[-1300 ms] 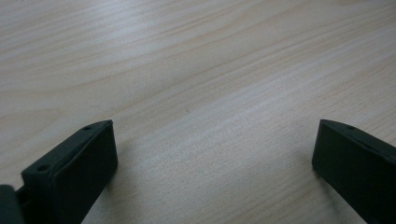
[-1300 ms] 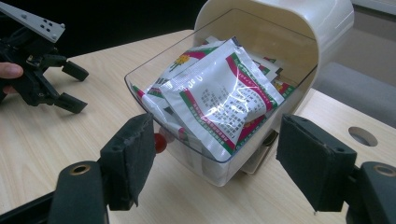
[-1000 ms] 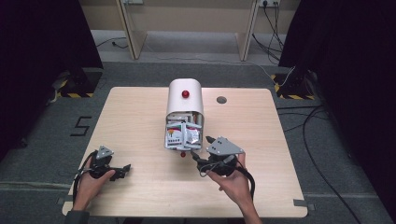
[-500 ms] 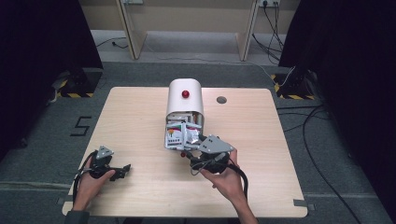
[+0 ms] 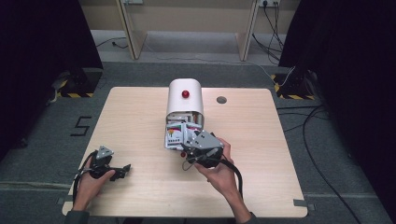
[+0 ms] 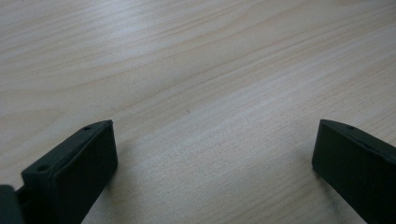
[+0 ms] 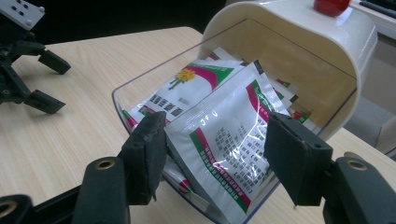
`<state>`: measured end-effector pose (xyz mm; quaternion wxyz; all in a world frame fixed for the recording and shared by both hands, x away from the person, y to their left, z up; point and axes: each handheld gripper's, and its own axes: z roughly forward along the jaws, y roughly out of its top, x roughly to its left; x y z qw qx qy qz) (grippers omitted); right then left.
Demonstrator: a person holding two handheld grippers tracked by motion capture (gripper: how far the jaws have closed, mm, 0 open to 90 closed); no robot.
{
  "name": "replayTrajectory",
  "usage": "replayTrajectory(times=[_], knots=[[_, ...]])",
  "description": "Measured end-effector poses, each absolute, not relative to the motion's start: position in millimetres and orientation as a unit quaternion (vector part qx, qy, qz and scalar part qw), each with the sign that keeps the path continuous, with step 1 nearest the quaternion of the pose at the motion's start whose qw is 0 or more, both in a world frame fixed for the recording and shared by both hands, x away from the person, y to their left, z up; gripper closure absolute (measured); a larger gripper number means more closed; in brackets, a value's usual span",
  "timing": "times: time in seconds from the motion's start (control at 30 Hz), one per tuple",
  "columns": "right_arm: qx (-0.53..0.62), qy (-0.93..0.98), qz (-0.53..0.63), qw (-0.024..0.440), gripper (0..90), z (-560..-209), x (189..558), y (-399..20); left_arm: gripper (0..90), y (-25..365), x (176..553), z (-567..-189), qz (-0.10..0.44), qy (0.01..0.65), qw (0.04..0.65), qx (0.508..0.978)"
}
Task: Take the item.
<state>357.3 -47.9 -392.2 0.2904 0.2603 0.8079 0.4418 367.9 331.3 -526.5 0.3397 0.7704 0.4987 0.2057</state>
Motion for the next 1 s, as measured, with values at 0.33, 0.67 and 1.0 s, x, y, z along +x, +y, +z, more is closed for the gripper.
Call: replayTrajectory(times=[0.33, 0.67, 1.0], knots=[[0.273, 0.792, 0.449, 0.311, 43.9, -383.8, 358.2, -59.5, 0.0, 331.3, 367.8, -526.5, 0.206, 0.499, 0.340, 0.770], [0.291, 0.790, 0.434, 0.321, 49.7, -390.1, 366.1, -65.7, 0.0, 331.3, 367.8, -526.5, 0.206, 0.499, 0.340, 0.770], [0.283, 0.791, 0.436, 0.323, 62.1, -391.0, 372.6, -63.0, 0.0, 331.2, 367.8, -526.5, 0.206, 0.499, 0.340, 0.770]])
